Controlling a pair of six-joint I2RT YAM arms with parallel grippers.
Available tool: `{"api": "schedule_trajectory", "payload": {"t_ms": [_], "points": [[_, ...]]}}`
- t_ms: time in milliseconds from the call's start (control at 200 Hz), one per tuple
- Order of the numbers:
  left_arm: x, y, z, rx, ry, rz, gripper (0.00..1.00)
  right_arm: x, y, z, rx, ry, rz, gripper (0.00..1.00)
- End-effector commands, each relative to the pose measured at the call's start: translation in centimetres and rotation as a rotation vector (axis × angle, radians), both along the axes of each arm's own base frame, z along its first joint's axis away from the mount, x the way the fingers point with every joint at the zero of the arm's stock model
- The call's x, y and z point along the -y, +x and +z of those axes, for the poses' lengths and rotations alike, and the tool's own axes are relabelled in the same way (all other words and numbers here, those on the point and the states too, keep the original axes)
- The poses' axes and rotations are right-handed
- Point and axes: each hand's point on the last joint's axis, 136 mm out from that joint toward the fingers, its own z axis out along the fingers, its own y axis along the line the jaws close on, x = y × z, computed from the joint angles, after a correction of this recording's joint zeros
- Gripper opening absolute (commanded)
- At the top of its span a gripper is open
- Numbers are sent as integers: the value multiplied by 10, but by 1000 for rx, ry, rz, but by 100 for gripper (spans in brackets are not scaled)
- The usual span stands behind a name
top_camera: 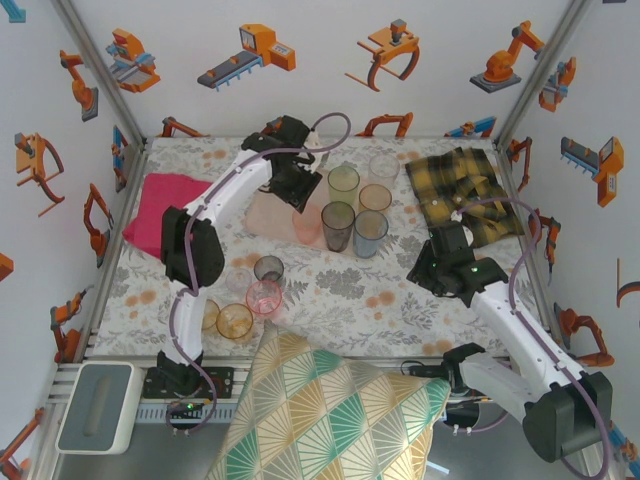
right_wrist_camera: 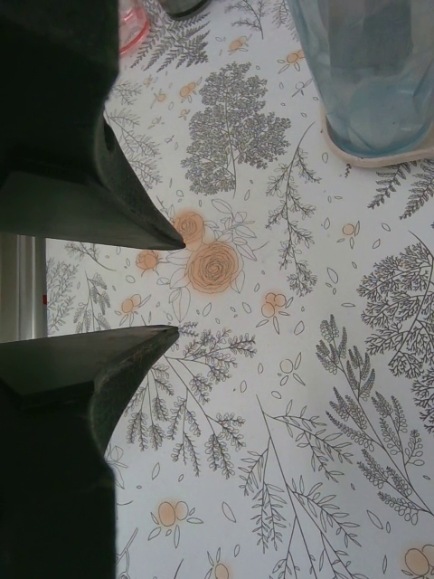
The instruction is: Place the glasses into the tray
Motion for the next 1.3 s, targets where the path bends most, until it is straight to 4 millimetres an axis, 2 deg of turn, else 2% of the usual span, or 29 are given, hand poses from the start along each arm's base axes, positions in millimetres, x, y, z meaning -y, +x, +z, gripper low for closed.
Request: {"api": "schedule_trajectory", "payload": {"t_ms": [0,200,315,411,546,601,706,831,1006,1292], "points": [[-7,-11,51,62,-42,-12,51,3,-2,2,2,6,-16,40],[-24,-29,90,102,-72,-13,55,2,0,0,0,4,-17,40],[-39,-49,105,104,-104,-10,65,2,1,0,1,7,-16,40],[-55,-65,109,96,-124,0,71,2,2,-1,0,4,-17,40],[-78,-89,94,67,-128,-8,74,1,3,-3,1,8,-18,40],[-88,-96,82,56,-118,1,76,1,4,-4,1,10,-18,40],[-105,-102,58,26,-100,36,75,-1,5,-6,-5,13,-15,40],[-116,-105,29,-8,-71,57,72,-4,8,-6,-3,22,-13,40],[-117,-111,-1,-48,-56,48,68,-4,9,-5,-3,23,-12,40],[-108,-118,-28,-134,-69,13,57,-1,5,-6,-5,25,-27,40]]}}
